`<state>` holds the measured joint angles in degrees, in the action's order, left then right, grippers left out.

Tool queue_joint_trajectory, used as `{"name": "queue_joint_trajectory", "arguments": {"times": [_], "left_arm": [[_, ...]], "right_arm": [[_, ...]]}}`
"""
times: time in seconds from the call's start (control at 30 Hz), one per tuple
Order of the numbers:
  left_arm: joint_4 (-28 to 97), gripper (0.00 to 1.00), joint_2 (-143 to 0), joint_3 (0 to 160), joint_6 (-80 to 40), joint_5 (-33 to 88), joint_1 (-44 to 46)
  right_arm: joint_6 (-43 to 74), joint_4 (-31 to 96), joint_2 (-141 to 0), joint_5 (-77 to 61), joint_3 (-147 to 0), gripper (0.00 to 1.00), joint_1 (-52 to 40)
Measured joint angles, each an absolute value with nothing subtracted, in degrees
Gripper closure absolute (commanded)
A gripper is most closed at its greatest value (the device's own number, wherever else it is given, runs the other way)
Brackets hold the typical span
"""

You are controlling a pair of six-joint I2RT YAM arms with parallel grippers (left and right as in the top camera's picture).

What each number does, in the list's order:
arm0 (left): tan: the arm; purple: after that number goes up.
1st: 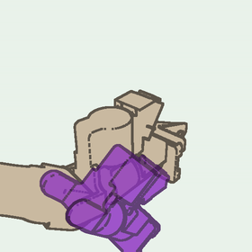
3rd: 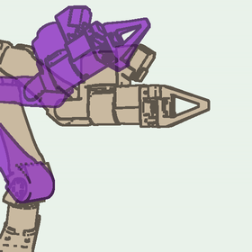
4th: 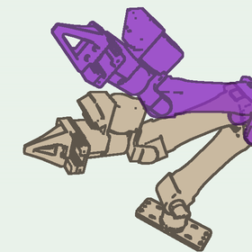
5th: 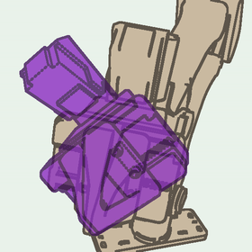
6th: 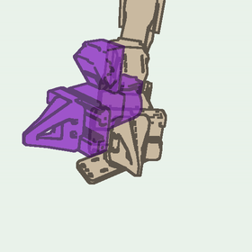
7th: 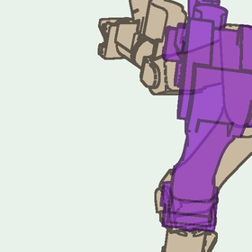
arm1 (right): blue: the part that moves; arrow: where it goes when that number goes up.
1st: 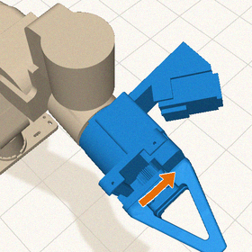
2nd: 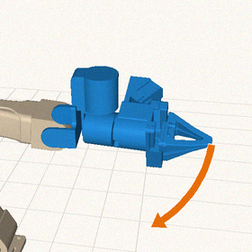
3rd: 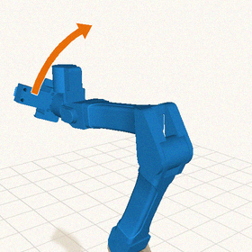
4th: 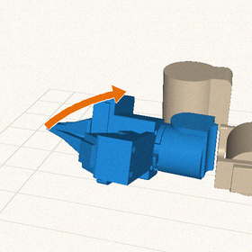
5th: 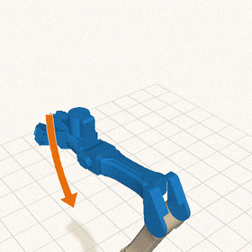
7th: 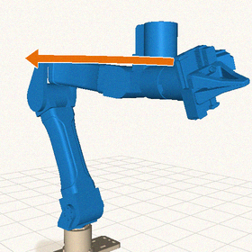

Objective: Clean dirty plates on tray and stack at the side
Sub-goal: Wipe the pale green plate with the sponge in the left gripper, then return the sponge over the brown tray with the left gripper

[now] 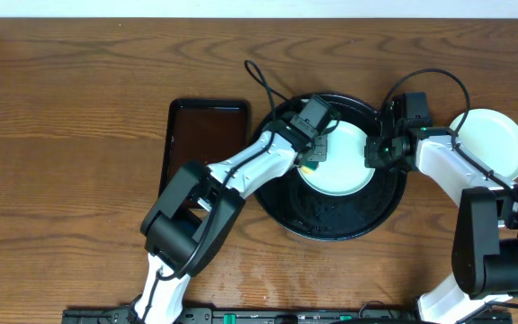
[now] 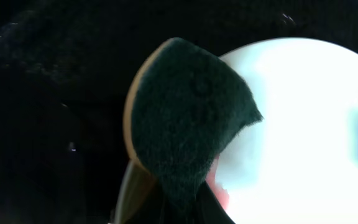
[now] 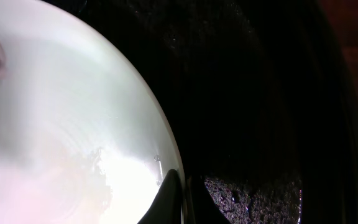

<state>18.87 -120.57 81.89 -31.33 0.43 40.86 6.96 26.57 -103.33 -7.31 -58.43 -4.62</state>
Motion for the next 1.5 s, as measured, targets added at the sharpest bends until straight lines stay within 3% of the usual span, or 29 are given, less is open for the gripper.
{"name": "queue_joint_trajectory", "arguments": {"times": [0.4, 0.8, 1.17, 1.27, 1.37, 1.5], "left_arm": [[19.2, 0.92, -121.1, 82.5, -31.4, -3.5, 44.9], [16.1, 0.93, -122.4, 82.9, -31.5, 17.3, 44.9], [17.5, 0.93, -112.2, 83.1, -31.5, 25.8, 33.8], [21.3, 0.92, -105.4, 83.7, -31.3, 26.3, 28.7], [27.5, 0.92, -101.8, 84.6, -30.1, 25.9, 24.6], [40.0, 0.92, -101.1, 84.8, -28.5, 20.4, 19.5]], "right_arm": [[6.9, 26.6, -103.3, -7.2, -58.5, 0.99, -4.6], [7.0, 26.6, -103.3, -7.1, -58.4, 0.99, -4.6], [7.0, 26.6, -103.3, -7.1, -58.4, 0.99, -4.6], [7.0, 26.6, -103.3, -7.1, -58.4, 0.98, -4.6], [7.2, 26.7, -103.3, -7.0, -58.4, 0.89, -4.6], [7.1, 26.8, -103.3, -7.1, -58.4, 0.92, -4.8]]}}
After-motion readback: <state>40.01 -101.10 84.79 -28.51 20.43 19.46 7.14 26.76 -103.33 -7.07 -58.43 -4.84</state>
